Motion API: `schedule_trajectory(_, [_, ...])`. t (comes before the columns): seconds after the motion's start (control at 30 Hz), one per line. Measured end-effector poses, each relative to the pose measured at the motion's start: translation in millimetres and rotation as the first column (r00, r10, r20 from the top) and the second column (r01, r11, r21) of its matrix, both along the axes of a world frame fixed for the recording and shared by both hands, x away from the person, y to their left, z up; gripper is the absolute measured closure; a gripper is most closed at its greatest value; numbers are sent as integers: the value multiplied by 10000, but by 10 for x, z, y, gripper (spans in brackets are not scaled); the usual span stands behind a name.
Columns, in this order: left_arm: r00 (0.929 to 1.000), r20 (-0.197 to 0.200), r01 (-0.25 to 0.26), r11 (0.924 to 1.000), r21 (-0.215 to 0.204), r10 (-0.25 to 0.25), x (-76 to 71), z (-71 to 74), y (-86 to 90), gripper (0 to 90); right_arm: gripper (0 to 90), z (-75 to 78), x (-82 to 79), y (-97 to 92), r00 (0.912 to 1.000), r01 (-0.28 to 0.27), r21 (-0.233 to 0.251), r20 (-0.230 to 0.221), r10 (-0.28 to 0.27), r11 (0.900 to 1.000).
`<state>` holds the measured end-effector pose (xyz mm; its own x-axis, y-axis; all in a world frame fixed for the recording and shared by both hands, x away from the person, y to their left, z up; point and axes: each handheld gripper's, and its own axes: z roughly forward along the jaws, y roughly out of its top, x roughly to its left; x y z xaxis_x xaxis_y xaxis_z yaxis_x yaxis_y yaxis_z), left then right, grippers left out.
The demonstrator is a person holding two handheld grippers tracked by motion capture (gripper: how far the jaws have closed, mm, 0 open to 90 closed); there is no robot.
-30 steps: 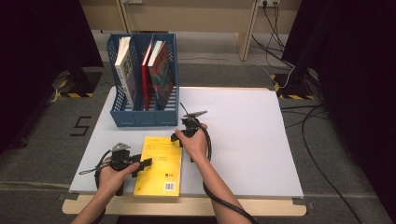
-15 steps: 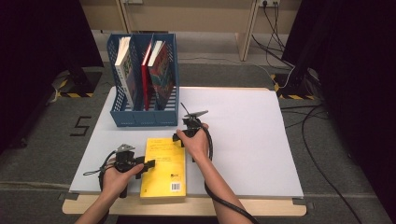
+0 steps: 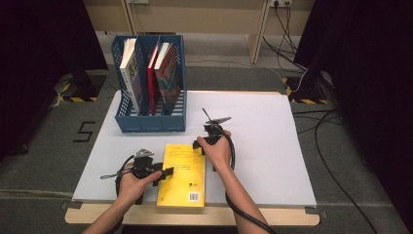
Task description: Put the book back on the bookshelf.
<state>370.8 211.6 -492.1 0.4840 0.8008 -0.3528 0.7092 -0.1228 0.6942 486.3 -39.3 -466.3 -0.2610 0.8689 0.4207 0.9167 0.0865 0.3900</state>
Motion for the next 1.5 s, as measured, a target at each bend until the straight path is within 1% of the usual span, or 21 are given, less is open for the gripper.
schedule_trajectory(0.07, [10000, 14, 56, 9995, -309, -55, 0, 20, 45, 426, 413, 8, 2, -38, 10000, 28, -33, -47, -28, 10000])
schedule_trajectory(0.1, [10000, 77, 27, 9994, -335, -24, -12, 39, 66, 424, 413, 18, 3, -52, 9999, 105, -41, -31, -105, 9999])
schedule_trajectory(0.17, [9995, 289, 100, 9999, -103, -97, -55, 69, 96, 424, 413, 19, 23, -84, 9998, 52, -37, 190, -51, 10000])
schedule_trajectory(0.2, [9995, 289, 100, 9999, -103, -97, -55, 69, 96, 427, 413, 24, 31, -83, 9998, 130, -2, 137, -130, 9999])
schedule_trajectory(0.27, [9992, 293, 276, 9996, 14, -276, -142, 49, 100, 434, 412, 20, 51, -78, 9998, 142, 44, 160, -142, 9999])
schedule_trajectory(0.3, [9992, 293, 276, 9996, 14, -276, -142, 49, 100, 438, 412, 20, 51, -78, 9998, 142, 44, 160, -142, 9999])
schedule_trajectory(0.33, [9991, 285, 316, 9994, 102, -318, -190, 17, 98, 451, 412, 6, 68, -62, 9998, 18, 27, 222, -19, 10000])
schedule_trajectory(0.37, [9991, 285, 316, 9994, 102, -318, -190, 17, 98, 458, 412, 6, 68, -62, 9998, 18, 27, 222, -19, 10000])
schedule_trajectory(0.4, [9994, 187, 295, 9995, -117, -293, -217, -6, 95, 465, 411, 6, 78, -42, 9999, 3, 107, 131, -4, 9999])
schedule_trajectory(0.43, [9993, 198, 307, 9995, -119, -305, -225, -7, 91, 468, 411, 4, 83, -40, 9999, -42, 111, 159, 40, 9999])
schedule_trajectory(0.5, [9992, 236, 318, 9995, -57, -317, -230, -3, 90, 469, 411, -1, 87, -32, 9998, -39, 150, 181, 36, 9999])
schedule_trajectory(0.53, [9992, 255, 310, 9995, -74, -308, -228, -1, 91, 470, 411, -7, 92, -22, 10000, -21, 173, 22, 21, 9998])
schedule_trajectory(0.6, [9992, 242, 320, 9995, -87, -317, -224, -5, 93, 470, 412, -11, 95, -32, 9999, -94, 109, 43, 93, 9999])
schedule_trajectory(0.63, [9993, 226, 302, 9995, -99, -299, -223, -8, 92, 472, 412, -8, 94, -26, 10000, -10, 176, -36, 10, 9998])
schedule_trajectory(0.7, [9996, 140, 251, 9996, -129, -249, -218, -14, 95, 475, 412, -14, 103, -34, 9999, -109, 184, 33, 108, 9998])
schedule_trajectory(0.87, [9998, 112, 196, 9995, -241, -194, -217, -31, 104, 475, 410, -18, 99, -14, 9999, -145, 227, 6, 144, 9996])
schedule_trajectory(0.93, [9998, 100, 194, 9996, -225, -192, -217, -31, 105, 476, 423, -32, 91, -18, 9994, -285, 224, 189, 281, 9993])
schedule_trajectory(1.03, [9996, 123, 241, 9995, -208, -239, -217, -32, 101, 478, 432, -38, 84, -31, 9995, -270, 416, 166, 264, 9988])
schedule_trajectory(1.23, [9997, 120, 216, 9995, -209, -214, -217, -35, 102, 475, 440, -42, 77, -40, 9996, -204, 473, 194, 195, 9987])
schedule_trajectory(1.4, [9997, 164, 201, 9996, -204, -197, -225, -37, 95, 475, 441, -29, 68, -51, 9998, -141, 419, 108, 137, 9990])
schedule_trajectory(1.5, [9996, 177, 210, 9996, -191, -206, -231, -36, 91, 475, 442, -25, 62, -70, 10000, -57, 539, -65, 61, 9985])
